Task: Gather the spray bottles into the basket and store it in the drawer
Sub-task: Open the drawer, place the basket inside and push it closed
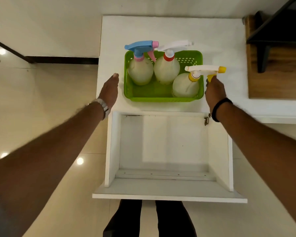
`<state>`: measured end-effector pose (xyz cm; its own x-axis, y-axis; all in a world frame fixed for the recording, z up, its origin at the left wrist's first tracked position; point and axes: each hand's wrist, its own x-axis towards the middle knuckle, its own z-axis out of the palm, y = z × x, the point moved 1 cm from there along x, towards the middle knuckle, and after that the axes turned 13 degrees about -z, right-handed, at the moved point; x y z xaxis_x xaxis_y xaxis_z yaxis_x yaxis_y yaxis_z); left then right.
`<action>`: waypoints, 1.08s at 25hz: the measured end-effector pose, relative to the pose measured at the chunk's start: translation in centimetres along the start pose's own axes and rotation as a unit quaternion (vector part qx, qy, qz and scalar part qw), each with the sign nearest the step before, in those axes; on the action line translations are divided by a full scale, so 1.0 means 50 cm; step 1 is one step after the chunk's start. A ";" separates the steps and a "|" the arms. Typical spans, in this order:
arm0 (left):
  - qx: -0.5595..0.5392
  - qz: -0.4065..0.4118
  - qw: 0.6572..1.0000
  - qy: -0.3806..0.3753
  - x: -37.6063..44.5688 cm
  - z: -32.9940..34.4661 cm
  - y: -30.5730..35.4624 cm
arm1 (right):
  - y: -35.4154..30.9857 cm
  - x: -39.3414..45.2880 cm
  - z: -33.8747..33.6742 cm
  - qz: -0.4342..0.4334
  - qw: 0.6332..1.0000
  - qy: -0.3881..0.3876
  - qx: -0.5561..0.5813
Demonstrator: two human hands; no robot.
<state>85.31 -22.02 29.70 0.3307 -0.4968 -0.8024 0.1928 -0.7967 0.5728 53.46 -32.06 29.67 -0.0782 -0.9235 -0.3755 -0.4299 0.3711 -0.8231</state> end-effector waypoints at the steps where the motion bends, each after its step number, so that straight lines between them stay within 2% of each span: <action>1: -0.010 -0.028 0.999 -0.023 0.003 0.014 0.016 | -0.011 0.007 0.011 0.025 0.998 -0.001 0.052; 5: -0.054 -0.079 0.994 -0.044 -0.016 0.050 0.018 | -0.010 -0.012 0.035 0.087 0.988 -0.023 0.122; 11: -0.100 -0.064 0.992 -0.043 -0.020 0.058 0.016 | -0.012 -0.017 0.041 0.076 0.985 -0.026 0.152; 14: -0.099 -0.064 0.992 -0.042 -0.028 0.055 -0.006 | 0.013 -0.042 0.038 0.082 0.989 -0.026 0.121; 18: -0.123 -0.048 0.988 -0.081 -0.087 0.037 -0.099 | 0.081 -0.153 0.021 0.067 0.993 -0.002 0.099; 23: -0.165 -0.024 0.976 -0.142 -0.179 -0.004 -0.255 | 0.182 -0.346 0.006 0.066 0.981 0.008 0.181; 27: -0.182 -0.051 0.969 -0.161 -0.228 -0.040 -0.363 | 0.280 -0.477 -0.011 0.079 0.990 -0.011 0.114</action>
<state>79.89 -1.20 28.78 -0.0002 -0.5506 -0.8347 0.5423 -0.7014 0.4626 48.81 -4.91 27.33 -0.1068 -0.8511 -0.5140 -0.1988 0.5248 -0.8277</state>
